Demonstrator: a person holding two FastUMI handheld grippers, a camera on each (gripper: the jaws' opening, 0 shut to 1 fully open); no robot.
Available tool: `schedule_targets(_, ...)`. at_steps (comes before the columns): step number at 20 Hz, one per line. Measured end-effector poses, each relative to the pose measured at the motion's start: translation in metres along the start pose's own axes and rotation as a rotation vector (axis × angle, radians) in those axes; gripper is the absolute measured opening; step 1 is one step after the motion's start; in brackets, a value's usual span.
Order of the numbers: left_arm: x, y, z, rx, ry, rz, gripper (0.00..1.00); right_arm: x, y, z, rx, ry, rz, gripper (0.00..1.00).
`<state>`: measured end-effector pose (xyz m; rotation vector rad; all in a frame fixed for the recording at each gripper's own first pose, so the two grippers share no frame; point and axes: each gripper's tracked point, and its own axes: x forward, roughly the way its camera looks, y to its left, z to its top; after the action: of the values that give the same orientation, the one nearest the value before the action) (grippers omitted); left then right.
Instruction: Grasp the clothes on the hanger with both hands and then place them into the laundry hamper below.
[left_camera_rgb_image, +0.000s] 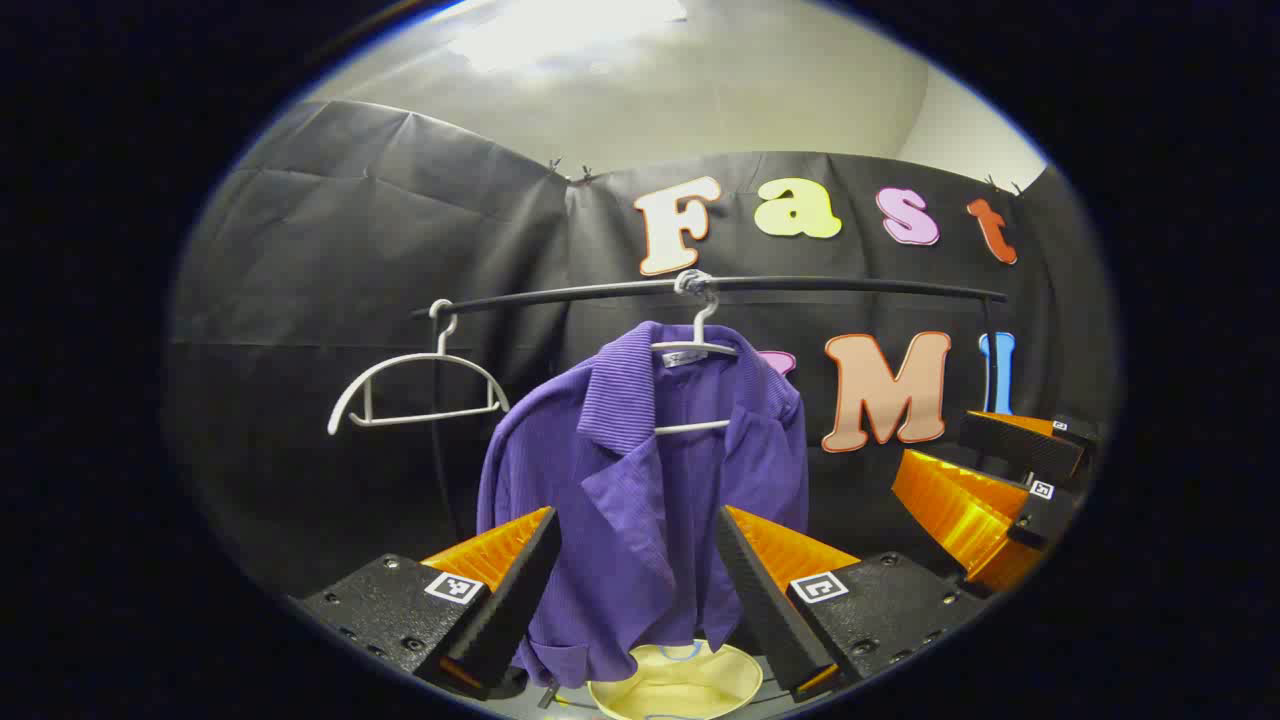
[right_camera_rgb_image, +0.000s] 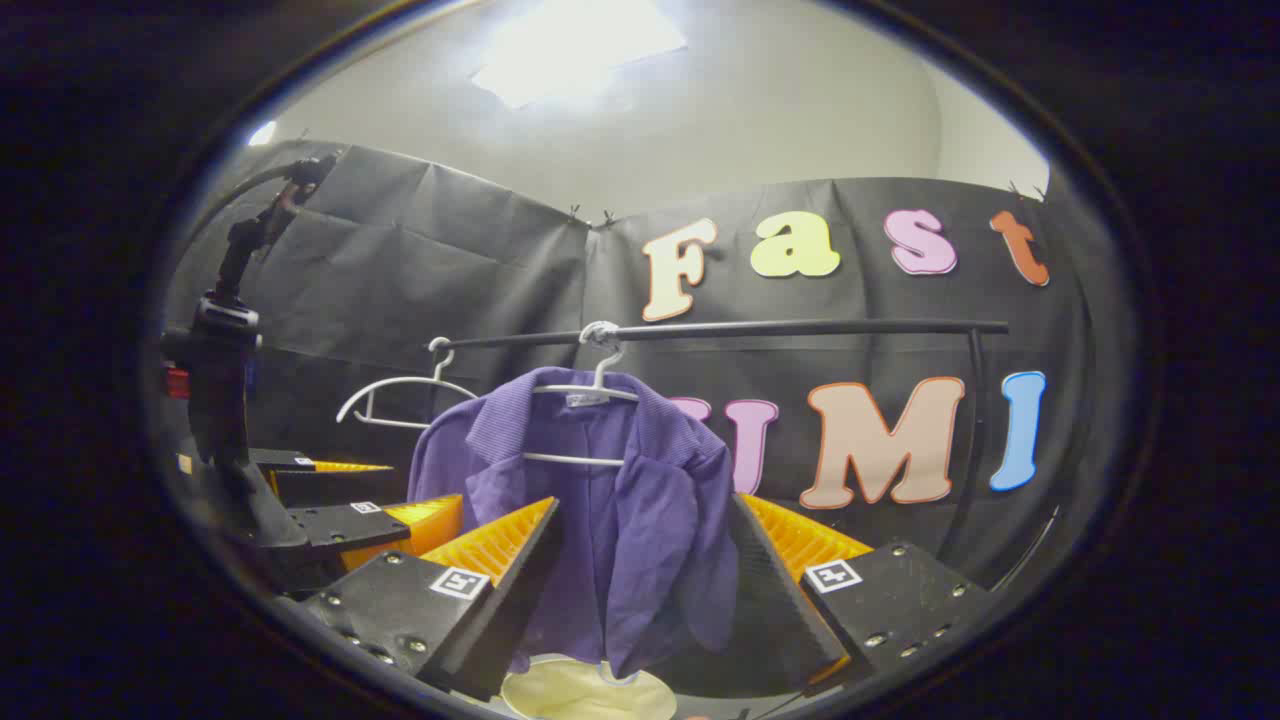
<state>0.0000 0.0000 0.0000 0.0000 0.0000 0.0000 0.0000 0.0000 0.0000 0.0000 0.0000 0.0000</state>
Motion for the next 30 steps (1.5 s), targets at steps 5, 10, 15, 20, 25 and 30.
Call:
schedule_targets(5, 0.004, -0.011, 0.004, 0.032, -0.013, -0.112, 0.93, -0.007, -0.007, 0.006, -0.009, 0.008, -0.092, 0.99)
schedule_targets(10, -0.004, -0.027, 0.004, 0.021, 0.012, -0.159, 0.93, -0.016, -0.01, 0.017, -0.003, 0.0, -0.14, 0.99)
schedule_targets(15, -0.005, -0.018, 0.005, 0.027, 0.019, -0.146, 0.93, -0.02, -0.01, 0.02, -0.009, 0.001, -0.153, 0.98)
schedule_targets(20, -0.005, -0.009, 0.005, 0.027, 0.025, -0.123, 0.93, -0.022, -0.01, 0.021, -0.007, -0.001, -0.16, 0.95)
schedule_targets(25, -0.004, -0.002, 0.002, 0.02, 0.034, -0.108, 0.93, -0.025, -0.009, 0.022, -0.001, -0.006, -0.165, 0.95)
schedule_targets(30, 0.006, 0.005, -0.004, 0.032, 0.035, -0.071, 0.93, -0.024, -0.009, 0.022, -0.005, -0.009, -0.159, 0.99)
